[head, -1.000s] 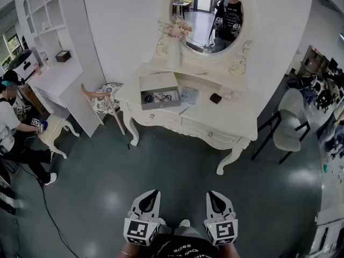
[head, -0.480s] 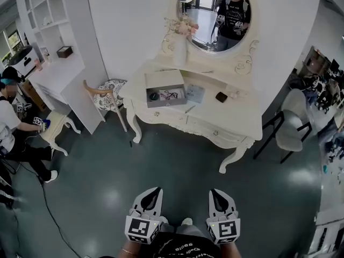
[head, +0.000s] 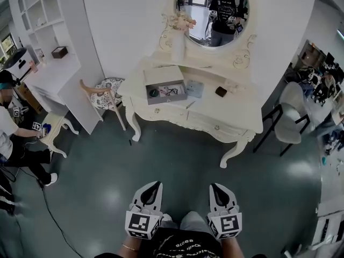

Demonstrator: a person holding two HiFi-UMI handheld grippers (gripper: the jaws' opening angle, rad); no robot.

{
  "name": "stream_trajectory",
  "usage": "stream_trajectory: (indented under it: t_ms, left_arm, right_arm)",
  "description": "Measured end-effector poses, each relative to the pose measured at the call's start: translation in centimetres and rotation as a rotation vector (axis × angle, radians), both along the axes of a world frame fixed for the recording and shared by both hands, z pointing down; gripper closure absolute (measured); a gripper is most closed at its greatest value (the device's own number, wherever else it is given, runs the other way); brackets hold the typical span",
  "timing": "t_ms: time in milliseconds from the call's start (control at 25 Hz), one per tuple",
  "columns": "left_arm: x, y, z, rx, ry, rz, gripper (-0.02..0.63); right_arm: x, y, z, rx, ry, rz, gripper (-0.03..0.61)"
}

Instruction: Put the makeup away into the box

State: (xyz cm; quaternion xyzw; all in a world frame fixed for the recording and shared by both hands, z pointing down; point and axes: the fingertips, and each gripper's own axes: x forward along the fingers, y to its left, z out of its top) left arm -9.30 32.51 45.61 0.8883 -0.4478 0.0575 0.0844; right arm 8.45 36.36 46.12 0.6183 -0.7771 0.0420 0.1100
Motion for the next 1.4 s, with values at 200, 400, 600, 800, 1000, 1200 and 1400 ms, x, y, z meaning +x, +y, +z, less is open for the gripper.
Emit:
stream_trajectory:
  t_ms: [200, 400, 600, 800, 1000, 1200, 1400]
  left_arm:
    - [-0.5, -0.6, -0.4, 0.003, 0.009, -0.013, 0.598]
    - [0.2, -1.9, 0.2, -0.002, -0.003, -0.027, 0.598]
    - [1.3, -4.6, 0.4, -0.026, -0.005, -0.059, 0.598]
    - [3.8, -8.3, 0.2, -0.032, -0.006, -0.065, 0.598]
    - [5.7, -11.8, -0.1, -0.036, -0.013, -0.099, 0.598]
    - [7.3, -15.0, -0.5, -0.034, -0.022, -0.137, 0.598]
    - [8.9, -17.1, -0.5, -0.031, -0.018, -0.172, 0.598]
  right_arm:
    - [0.0, -0.8, -0.4, 0.005, 0.020, 0.001, 0.566]
    - [1.4, -2.6, 0.3, 0.000, 0.014, 0.015, 0.565]
    - [2.6, -5.7, 1.1, -0.031, 0.010, -0.019, 0.560]
    - [4.0, -10.3, 0.9, -0.038, 0.012, -0.066, 0.546]
    - [5.8, -14.6, 0.5, -0.040, 0.002, -0.103, 0.545]
    - [7.6, -18.4, 0.4, -0.042, 0.003, -0.134, 0.545]
    - [9.3, -21.0, 0.3, -0.039, 0.014, -0.170, 0.545]
